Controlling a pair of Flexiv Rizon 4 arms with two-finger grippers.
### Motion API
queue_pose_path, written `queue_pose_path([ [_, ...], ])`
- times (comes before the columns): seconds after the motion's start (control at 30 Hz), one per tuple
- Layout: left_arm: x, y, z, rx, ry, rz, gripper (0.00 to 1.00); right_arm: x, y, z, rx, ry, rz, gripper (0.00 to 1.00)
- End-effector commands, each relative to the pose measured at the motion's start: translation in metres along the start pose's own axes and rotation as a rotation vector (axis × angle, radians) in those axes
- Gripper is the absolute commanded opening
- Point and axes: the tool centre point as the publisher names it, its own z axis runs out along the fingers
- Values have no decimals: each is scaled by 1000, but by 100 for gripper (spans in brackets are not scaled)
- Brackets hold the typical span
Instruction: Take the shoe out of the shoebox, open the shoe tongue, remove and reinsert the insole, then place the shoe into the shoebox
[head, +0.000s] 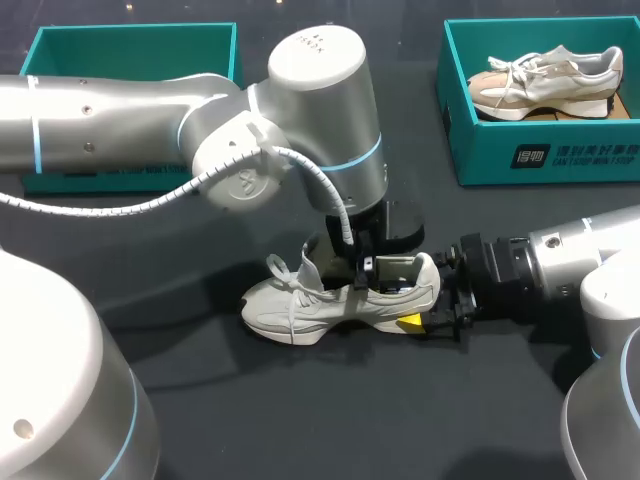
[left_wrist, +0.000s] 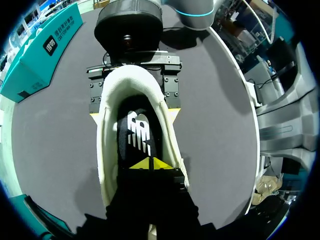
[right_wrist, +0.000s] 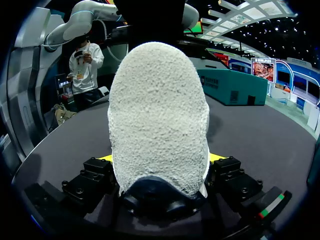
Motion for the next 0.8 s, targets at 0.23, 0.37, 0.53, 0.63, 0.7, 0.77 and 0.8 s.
queue_pose_path([
  [0.23,3,14,6,-2,32,26,38,1,1,1,5,-2,0,0],
  [0.37,10,15,9,-5,-11,45,56,1,1,1,5,-2,0,0],
  [0.53,12,12,19,-20,-71,51,71,1,1,1,5,-2,0,0],
  [0.63,10,11,27,-27,-118,56,70,1,1,1,5,-2,0,0],
  [0.7,7,10,33,-37,-142,60,69,1,1,1,5,-2,0,0],
  [0.77,3,10,39,-50,-175,58,66,1,1,1,5,-2,0,0],
  [0.8,1,10,41,-56,-183,57,64,1,1,1,5,-2,0,0],
])
